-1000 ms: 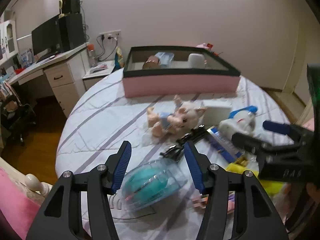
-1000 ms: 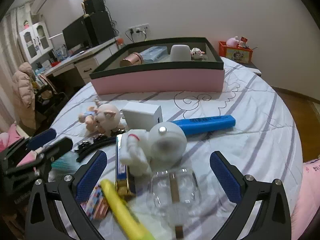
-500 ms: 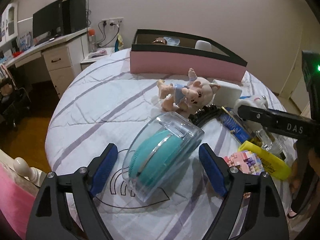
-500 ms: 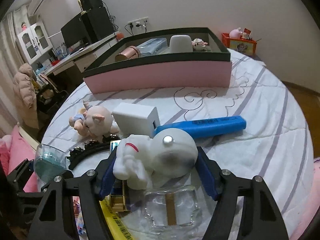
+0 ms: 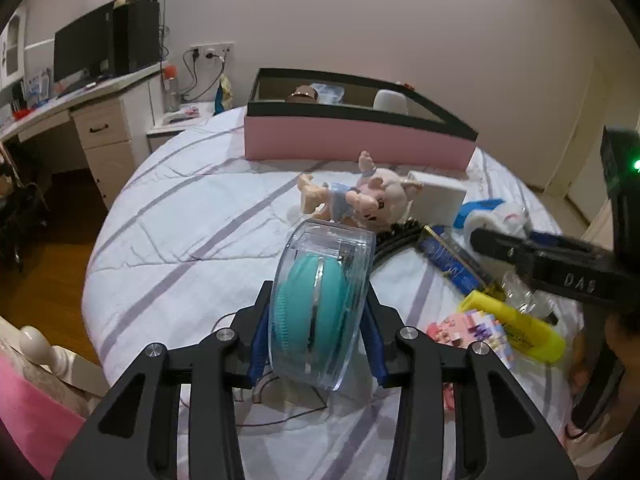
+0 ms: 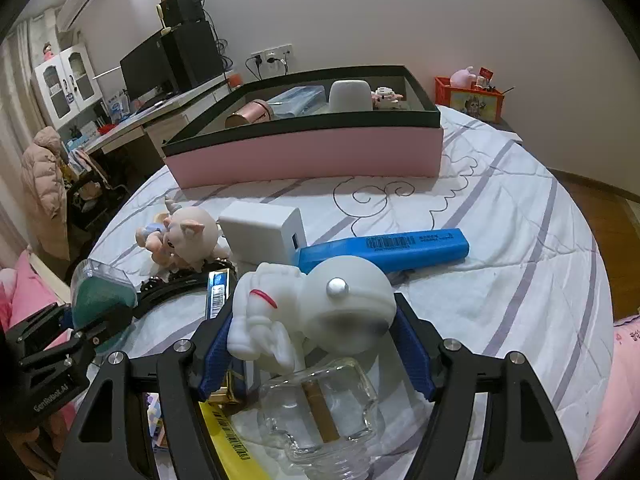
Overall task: Organize rigid objects
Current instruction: 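Place teal brush case and astronaut figure into the pink box, open both tools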
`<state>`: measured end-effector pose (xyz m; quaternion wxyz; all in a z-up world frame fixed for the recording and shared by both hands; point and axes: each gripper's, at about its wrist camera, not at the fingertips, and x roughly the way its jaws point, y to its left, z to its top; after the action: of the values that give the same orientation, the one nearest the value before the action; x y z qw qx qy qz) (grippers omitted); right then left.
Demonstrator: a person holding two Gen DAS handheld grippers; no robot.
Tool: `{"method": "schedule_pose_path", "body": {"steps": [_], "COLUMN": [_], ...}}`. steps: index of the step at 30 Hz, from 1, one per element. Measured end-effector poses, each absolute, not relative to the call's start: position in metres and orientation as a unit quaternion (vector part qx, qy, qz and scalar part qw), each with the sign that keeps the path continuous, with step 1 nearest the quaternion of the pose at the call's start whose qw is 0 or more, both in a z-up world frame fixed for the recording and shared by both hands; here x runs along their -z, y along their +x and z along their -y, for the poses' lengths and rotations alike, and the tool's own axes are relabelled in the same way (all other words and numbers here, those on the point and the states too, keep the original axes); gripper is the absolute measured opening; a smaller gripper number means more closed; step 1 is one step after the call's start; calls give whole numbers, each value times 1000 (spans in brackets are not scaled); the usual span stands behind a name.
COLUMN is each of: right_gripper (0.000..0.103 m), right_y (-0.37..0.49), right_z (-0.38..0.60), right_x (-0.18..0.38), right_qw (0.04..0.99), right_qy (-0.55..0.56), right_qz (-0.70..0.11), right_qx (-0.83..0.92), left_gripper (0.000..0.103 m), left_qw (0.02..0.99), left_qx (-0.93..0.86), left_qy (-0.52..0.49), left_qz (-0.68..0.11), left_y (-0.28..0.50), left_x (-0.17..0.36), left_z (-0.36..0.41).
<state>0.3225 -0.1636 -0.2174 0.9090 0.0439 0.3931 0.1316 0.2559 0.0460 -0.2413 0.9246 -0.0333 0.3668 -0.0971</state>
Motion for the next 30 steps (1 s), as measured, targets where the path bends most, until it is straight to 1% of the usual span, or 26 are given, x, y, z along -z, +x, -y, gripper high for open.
{"method": "schedule_pose_path", "body": {"steps": [10,20,30], "right_gripper": [72,72,72], "right_y": [314,311,336], "right_z": [165,166,167], "right_x": [207,175,132], "right_qw": [916,928,939], "right_qy": [47,36,24], "right_qz": [-376,-346,-313], "right_qx": [-132,-134,-143], "left_gripper": [39,39,39], "left_qw": [933,943,944], "left_qx": [104,130,150], "left_qy": [-25,2,12], "left_qz": [-344,-308,-294], "left_y": [253,271,309], "left_x": [220,176,150], "left_z": [-38,-16,0]}}
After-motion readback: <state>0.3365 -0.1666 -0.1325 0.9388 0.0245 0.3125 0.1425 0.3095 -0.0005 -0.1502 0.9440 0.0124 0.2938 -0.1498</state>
